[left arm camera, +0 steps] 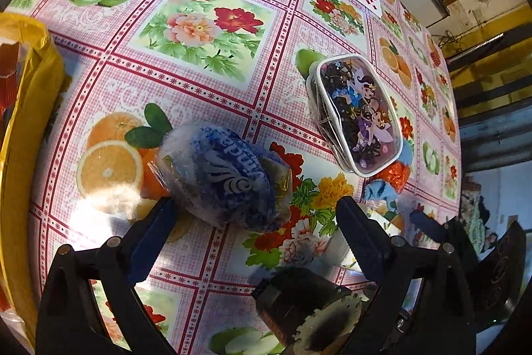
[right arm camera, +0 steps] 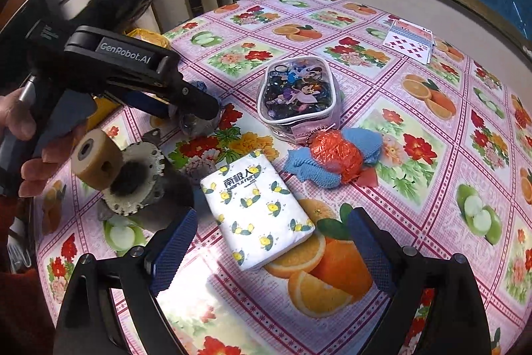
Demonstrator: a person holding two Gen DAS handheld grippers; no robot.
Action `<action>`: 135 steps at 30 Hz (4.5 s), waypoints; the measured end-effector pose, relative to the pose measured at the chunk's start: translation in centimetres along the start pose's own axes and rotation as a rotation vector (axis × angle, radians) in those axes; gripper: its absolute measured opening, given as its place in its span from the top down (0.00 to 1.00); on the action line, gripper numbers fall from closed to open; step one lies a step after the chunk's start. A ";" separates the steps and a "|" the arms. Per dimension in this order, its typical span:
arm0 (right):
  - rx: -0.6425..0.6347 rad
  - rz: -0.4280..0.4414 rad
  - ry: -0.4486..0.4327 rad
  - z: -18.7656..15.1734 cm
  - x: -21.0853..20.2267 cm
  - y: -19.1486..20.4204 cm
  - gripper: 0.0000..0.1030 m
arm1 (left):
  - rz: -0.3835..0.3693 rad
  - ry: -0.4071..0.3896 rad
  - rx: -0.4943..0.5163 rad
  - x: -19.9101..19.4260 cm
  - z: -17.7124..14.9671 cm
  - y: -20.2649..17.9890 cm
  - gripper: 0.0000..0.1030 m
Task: Organize soft objects
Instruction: 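Grasp the blue wrapped pack with the left tool while the right tool grasps the Nanjiren pack, then carry the blue wrapped pack and Nanjiren pack into the tray and open both tools, then grasp the clear hair-tie box with the right tool while the left tool grasps the plush toy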
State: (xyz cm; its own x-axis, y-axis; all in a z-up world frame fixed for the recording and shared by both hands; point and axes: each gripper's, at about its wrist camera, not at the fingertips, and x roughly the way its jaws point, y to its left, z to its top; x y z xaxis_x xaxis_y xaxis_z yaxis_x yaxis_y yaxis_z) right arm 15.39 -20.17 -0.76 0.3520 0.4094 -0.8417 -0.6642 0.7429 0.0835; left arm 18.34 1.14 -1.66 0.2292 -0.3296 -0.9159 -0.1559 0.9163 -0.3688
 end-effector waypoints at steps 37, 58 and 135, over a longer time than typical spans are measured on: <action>0.111 0.011 -0.153 6.2 -6.7 9.6 0.48 | 0.120 -0.318 0.101 -15.0 -2.6 13.5 0.53; 0.145 0.111 -0.046 19.9 12.5 25.5 0.43 | 0.218 -0.316 -0.126 -12.6 0.5 27.6 0.48; 0.337 -0.160 0.019 9.9 5.1 -4.5 0.21 | 0.020 -0.122 0.149 -2.6 1.8 3.7 0.24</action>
State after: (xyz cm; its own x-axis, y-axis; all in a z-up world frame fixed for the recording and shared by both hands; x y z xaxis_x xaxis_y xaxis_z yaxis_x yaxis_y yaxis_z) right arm 26.73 -16.22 -0.14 0.4197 0.2664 -0.8677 -0.3459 0.9308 0.1184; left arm 18.88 5.85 -0.33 0.3436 -0.2889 -0.8936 -0.0196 0.9491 -0.3144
